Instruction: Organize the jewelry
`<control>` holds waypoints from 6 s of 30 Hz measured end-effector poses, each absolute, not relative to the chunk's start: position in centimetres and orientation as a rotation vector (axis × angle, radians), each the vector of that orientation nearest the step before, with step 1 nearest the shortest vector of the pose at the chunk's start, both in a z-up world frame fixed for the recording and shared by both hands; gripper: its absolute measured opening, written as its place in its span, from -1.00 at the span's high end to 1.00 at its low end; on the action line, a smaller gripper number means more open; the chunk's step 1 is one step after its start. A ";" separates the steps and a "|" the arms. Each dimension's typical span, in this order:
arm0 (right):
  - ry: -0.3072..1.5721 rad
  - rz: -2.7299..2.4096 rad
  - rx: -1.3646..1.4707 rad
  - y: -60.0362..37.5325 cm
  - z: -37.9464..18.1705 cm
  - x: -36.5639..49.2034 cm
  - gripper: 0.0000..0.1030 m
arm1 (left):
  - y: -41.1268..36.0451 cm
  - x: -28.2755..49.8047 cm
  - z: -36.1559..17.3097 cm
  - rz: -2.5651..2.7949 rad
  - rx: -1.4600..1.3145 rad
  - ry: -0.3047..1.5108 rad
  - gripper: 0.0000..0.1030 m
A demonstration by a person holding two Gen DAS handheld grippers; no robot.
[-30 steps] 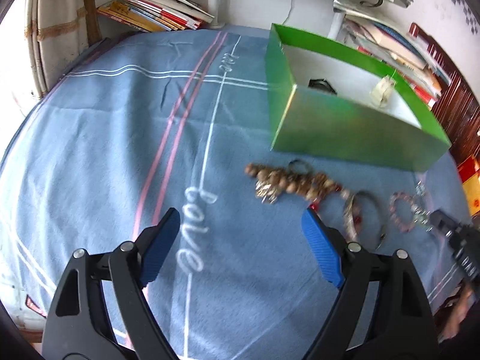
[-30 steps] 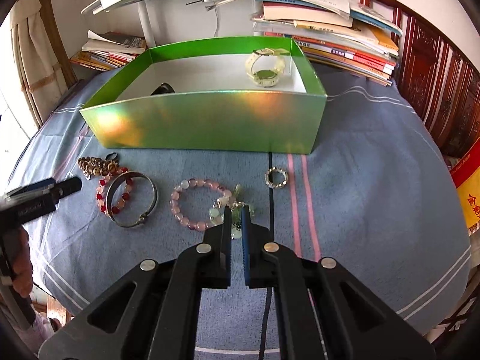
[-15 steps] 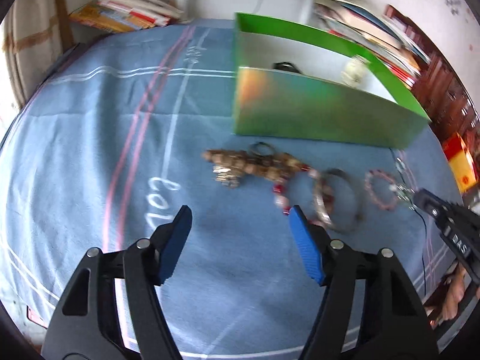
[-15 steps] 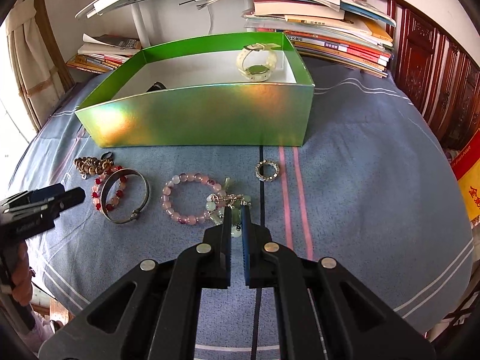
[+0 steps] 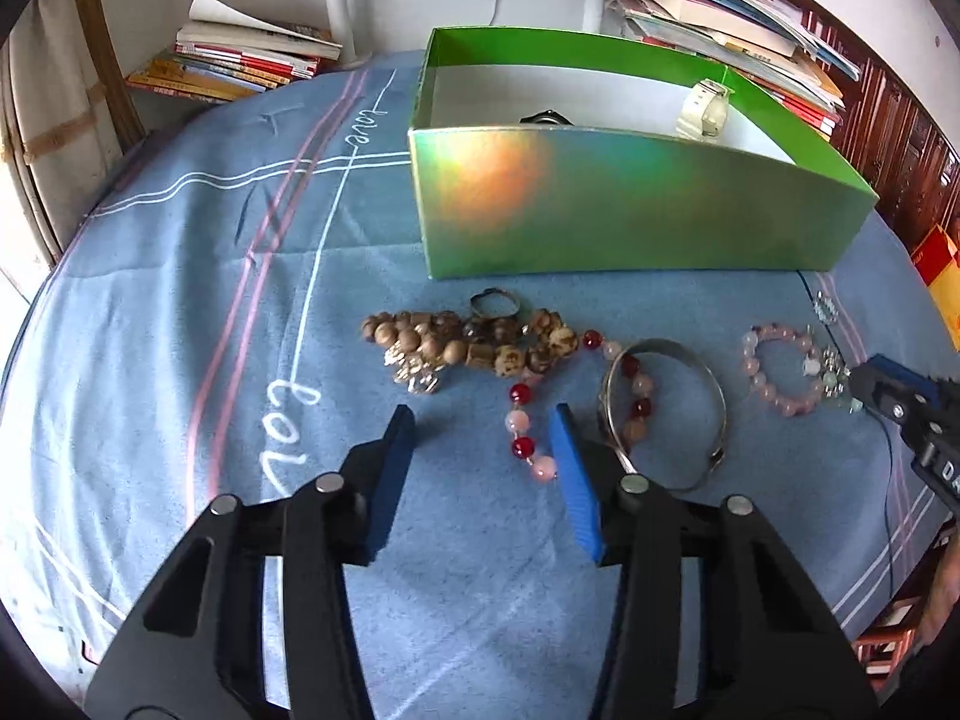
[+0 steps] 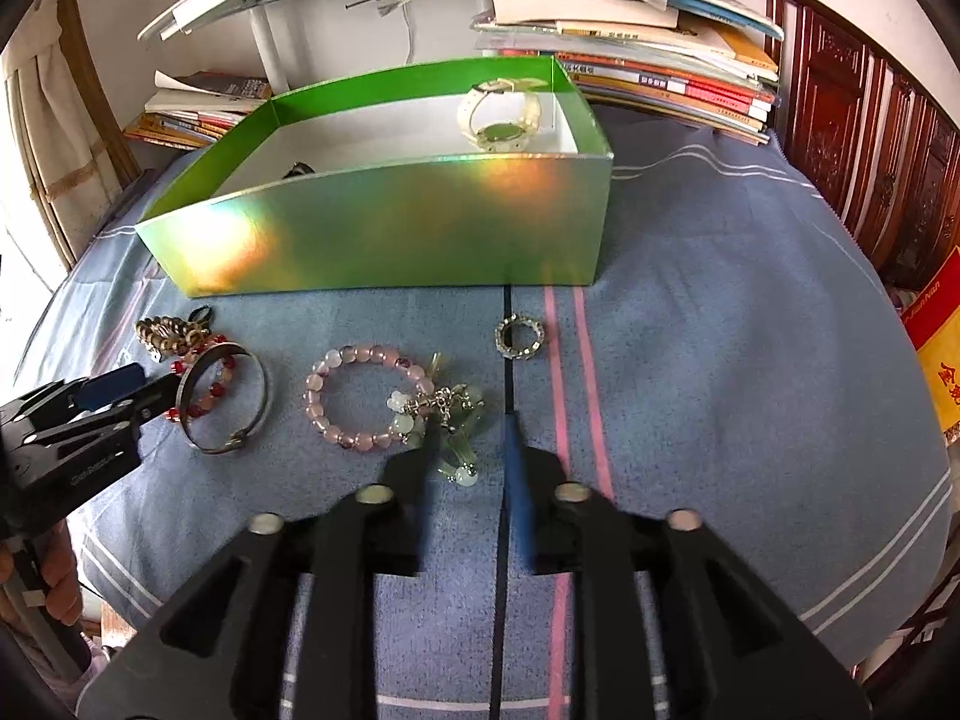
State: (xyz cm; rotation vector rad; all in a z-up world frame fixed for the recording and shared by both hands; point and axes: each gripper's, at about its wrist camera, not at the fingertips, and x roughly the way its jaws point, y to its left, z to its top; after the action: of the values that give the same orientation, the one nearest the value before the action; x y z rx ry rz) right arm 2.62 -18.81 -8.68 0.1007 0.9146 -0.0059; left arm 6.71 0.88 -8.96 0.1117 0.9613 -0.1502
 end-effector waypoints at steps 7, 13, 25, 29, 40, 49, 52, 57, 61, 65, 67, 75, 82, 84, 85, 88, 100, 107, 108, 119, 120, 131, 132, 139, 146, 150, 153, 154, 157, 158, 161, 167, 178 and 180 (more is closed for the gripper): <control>0.908 -0.005 0.075 -18.5 -9.3 2.7 0.38 | 2.5 4.3 -8.6 -0.102 0.184 0.973 0.10; 0.906 0.016 0.045 -17.5 -9.1 2.9 0.81 | 2.5 4.0 -8.7 -0.098 0.177 0.952 0.27; 0.848 0.005 0.038 -17.3 -7.2 2.7 0.88 | 1.9 3.8 -7.3 -0.166 0.106 0.912 0.84; 0.832 -0.005 0.045 -17.7 -6.6 2.5 0.88 | 1.7 3.5 -5.6 -0.177 0.095 0.867 0.84; 0.844 -0.019 0.053 -18.0 -7.1 2.6 0.88 | 1.7 3.6 -3.0 -0.171 0.071 0.810 0.84; 0.823 -0.024 0.057 -18.4 -6.4 2.1 0.88 | 2.1 3.8 -3.6 -0.154 0.064 0.833 0.84; 0.810 -0.034 0.061 -18.7 -6.0 1.9 0.88 | 2.4 3.9 -3.7 -0.144 0.059 0.840 0.84; 0.789 -0.055 0.071 -19.4 -5.1 1.6 0.88 | 3.4 4.1 -3.2 -0.131 0.040 0.835 0.84; 0.751 -0.053 0.078 -19.5 -3.7 1.2 0.88 | 4.2 4.0 -2.2 -0.118 0.024 0.814 0.84; 0.718 -0.045 0.074 -19.3 -2.6 0.8 0.88 | 4.9 3.9 -1.0 -0.137 -0.004 0.801 0.84; 0.701 -0.039 0.074 -19.2 -2.0 0.7 0.88 | 5.4 4.1 -0.4 -0.146 -0.023 0.796 0.84; 0.730 -0.017 0.088 -19.2 -3.0 1.3 0.88 | 5.0 4.6 -1.1 -0.156 -0.022 0.829 0.84; 0.711 0.008 0.080 -18.4 -2.1 1.6 0.88 | 3.7 5.3 -0.7 -0.195 -0.005 0.831 0.84; 0.675 0.022 0.071 -18.1 -0.7 1.7 0.88 | 3.3 5.5 0.6 -0.209 0.006 0.804 0.84; 0.656 0.025 0.063 -18.0 0.0 1.7 0.88 | 3.0 5.7 1.4 -0.217 0.011 0.785 0.84; 0.569 0.037 0.035 -17.4 3.1 2.3 0.88 | 2.3 6.5 3.9 -0.235 0.025 0.726 0.84; 0.617 0.024 0.022 -16.2 2.3 11.4 0.88 | -3.6 15.9 2.8 -0.308 0.051 0.760 0.84; 0.720 0.000 0.040 -16.7 -1.9 13.2 0.74 | -4.7 17.7 -0.3 -0.331 0.024 0.840 0.54; 0.715 0.009 0.048 -17.0 -1.7 12.5 0.49 | -4.2 17.1 -0.1 -0.316 0.030 0.837 0.27; 0.765 -0.046 0.055 -20.1 -4.9 3.4 0.13 | 6.2 9.3 -3.8 -0.030 -0.001 0.874 0.03; 0.791 -0.046 0.067 -20.3 -5.8 3.2 0.13 | 6.6 9.1 -4.7 -0.027 -0.013 0.900 0.03; 0.866 -0.015 0.052 -18.5 -8.4 3.8 0.14 | 6.3 11.0 -7.8 -0.095 -0.141 0.991 0.02; 0.871 -0.017 0.046 -18.4 -8.5 3.9 0.14 | 6.2 11.2 -8.1 -0.102 -0.150 1.002 0.08; 0.897 -0.023 0.029 -17.7 -9.2 4.6 0.52 | 5.3 10.3 -7.1 -0.139 -0.148 0.950 0.98; 0.914 -0.003 0.020 -16.8 -9.6 4.8 0.82 | 5.2 8.7 -3.0 -0.148 -0.149 0.837 0.99; 0.917 0.001 0.019 -16.7 -9.6 4.7 0.82 | 5.0 7.0 -0.8 -0.185 -0.144 0.801 0.99; 0.918 0.003 0.019 -16.7 -9.6 4.7 0.82 | 4.5 5.6 0.1 -0.215 -0.132 0.788 0.99; 0.919 0.003 0.020 -16.7 -9.6 4.7 0.82 | 4.1 5.1 0.2 -0.230 -0.117 0.786 0.99; 0.920 0.005 0.025 -16.8 -9.6 4.7 0.82 | 2.6 4.4 -0.6 -0.291 -0.078 0.806 0.99; 0.920 0.005 0.028 -16.8 -9.6 4.7 0.82 | 2.5 4.4 -1.1 -0.301 -0.075 0.821 0.99; 0.923 -0.003 0.036 -17.1 -9.6 4.6 0.82 | 3.6 5.1 -2.7 -0.273 -0.089 0.869 0.99; 0.922 -0.015 0.055 -17.6 -9.6 4.4 0.79 | 6.4 5.1 -5.1 -0.191 -0.084 0.932 0.99; 0.916 -0.016 0.057 -17.8 -9.7 4.2 0.70 | 8.3 7.7 -7.2 -0.155 -0.137 0.961 0.77; 0.915 -0.016 0.059 -17.8 -9.7 4.2 0.69 | 8.1 9.3 -7.7 -0.149 -0.128 0.977 0.55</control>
State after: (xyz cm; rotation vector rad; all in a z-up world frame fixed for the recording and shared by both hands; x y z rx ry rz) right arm 4.17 -17.83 -9.66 0.0588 0.9155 -0.0164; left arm 9.25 8.13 -7.74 -0.1276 0.9771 -0.1487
